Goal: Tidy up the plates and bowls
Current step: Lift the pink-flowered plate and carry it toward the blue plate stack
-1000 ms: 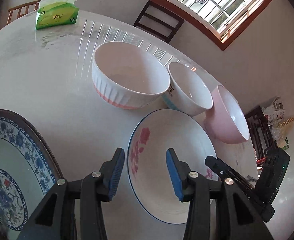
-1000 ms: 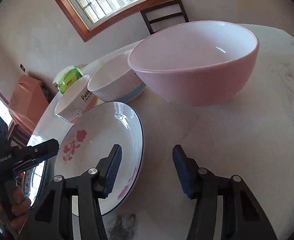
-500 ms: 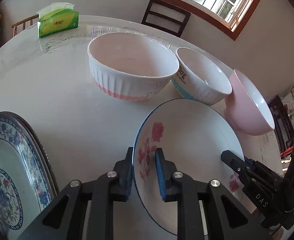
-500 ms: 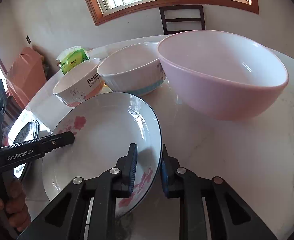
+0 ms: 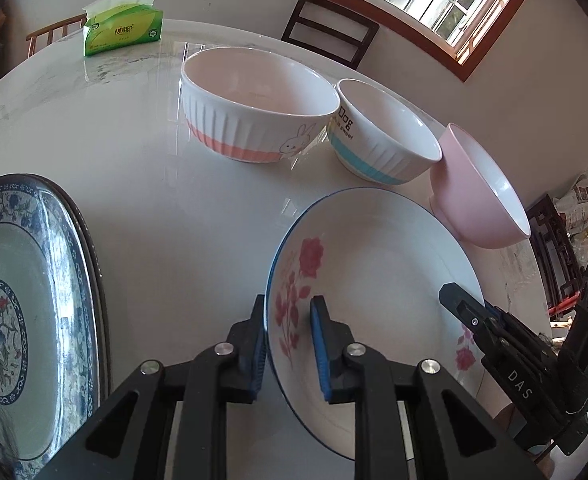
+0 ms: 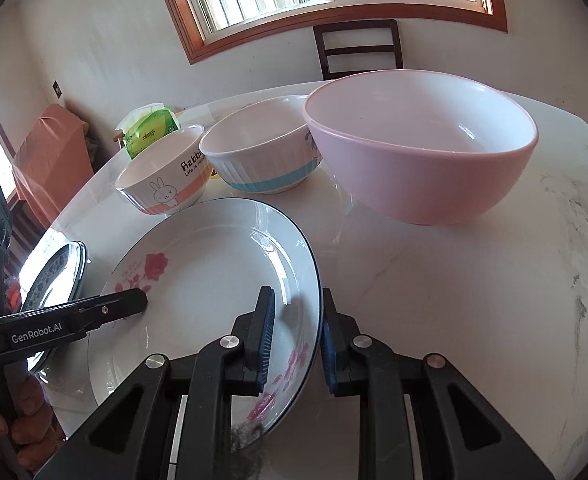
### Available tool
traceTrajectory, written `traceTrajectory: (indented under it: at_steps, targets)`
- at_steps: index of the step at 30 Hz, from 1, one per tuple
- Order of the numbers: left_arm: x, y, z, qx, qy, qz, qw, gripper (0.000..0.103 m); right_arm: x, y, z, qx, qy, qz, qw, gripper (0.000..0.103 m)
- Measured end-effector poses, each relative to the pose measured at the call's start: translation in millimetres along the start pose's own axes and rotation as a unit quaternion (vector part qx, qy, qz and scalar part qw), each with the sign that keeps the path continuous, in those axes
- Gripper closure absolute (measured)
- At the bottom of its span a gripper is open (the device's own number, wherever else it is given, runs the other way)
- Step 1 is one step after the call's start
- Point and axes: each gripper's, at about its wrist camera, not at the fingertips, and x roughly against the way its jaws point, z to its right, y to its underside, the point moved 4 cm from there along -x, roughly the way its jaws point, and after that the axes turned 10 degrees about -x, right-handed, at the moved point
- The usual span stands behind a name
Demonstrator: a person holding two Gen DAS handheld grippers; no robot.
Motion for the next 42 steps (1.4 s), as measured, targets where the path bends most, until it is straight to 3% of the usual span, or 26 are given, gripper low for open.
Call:
traceTrajectory:
  at_steps: [21,42]
  targets:
    - [35,43,3,-0.014,-0.005,0.002,0.9999,0.082,32,34,-6,0.001,0.014,0.013,1.0,0.083]
    - [83,50,3,-0.027,-0.021,0.034,0.9988,0.082,63,43,-29,-0.003,-0.007,0.025,1.0,0.083]
